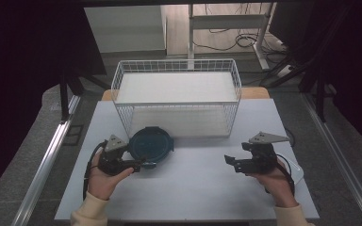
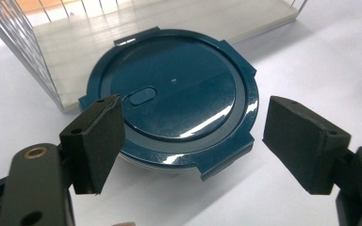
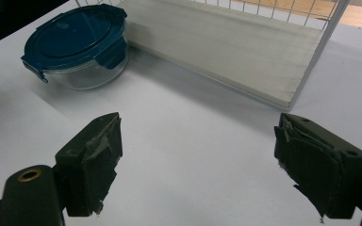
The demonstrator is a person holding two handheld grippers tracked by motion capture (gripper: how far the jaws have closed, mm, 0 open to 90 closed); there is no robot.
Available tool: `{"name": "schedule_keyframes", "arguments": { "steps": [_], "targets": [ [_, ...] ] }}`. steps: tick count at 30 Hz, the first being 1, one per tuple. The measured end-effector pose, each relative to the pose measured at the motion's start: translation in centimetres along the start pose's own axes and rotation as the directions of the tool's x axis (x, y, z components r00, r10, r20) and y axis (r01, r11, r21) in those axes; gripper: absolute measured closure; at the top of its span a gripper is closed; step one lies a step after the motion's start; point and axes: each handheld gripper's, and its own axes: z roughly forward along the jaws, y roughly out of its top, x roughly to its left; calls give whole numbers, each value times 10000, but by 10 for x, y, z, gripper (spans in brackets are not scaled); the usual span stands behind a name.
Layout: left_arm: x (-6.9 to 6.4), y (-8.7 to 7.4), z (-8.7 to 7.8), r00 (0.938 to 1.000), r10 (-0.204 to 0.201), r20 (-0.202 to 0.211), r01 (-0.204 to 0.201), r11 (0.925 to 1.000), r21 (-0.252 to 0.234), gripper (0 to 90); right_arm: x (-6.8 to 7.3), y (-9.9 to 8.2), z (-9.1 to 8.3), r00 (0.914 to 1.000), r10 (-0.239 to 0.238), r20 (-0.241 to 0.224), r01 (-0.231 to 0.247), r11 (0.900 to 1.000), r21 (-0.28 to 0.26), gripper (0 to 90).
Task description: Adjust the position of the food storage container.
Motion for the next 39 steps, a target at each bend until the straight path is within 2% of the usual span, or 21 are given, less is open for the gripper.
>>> {"name": "schedule_keyframes", "arguments": {
  "steps": [10,15,19,24,29,35,39],
  "targets": [
    [5,0,-9,9996,-265,82,265,9996,-68,213,-4,-3,-2,10000,-10,14,10,10000,43,156],
    [8,-2,-5,9992,-317,231,316,9995,48,214,-6,-3,-5,9999,118,70,-117,9999,-77,161],
    [9,-3,-6,9983,-529,258,529,9986,14,217,-5,-4,-5,10000,57,79,-57,10000,-41,162],
    [7,-1,-6,9983,-498,296,498,9988,-5,215,-5,-5,-4,9999,69,150,-70,10000,35,160],
    [7,0,-3,9982,-523,300,516,9984,246,215,-5,-5,-6,9998,104,149,-104,9999,10,160],
    [12,10,-3,9973,-500,545,488,9985,239,241,-3,-6,-12,9998,84,205,-80,9998,-157,160],
    [18,20,0,9969,-441,658,423,9987,290,263,-3,-7,-9,9996,107,250,-106,9999,-35,160]
  ]
}}
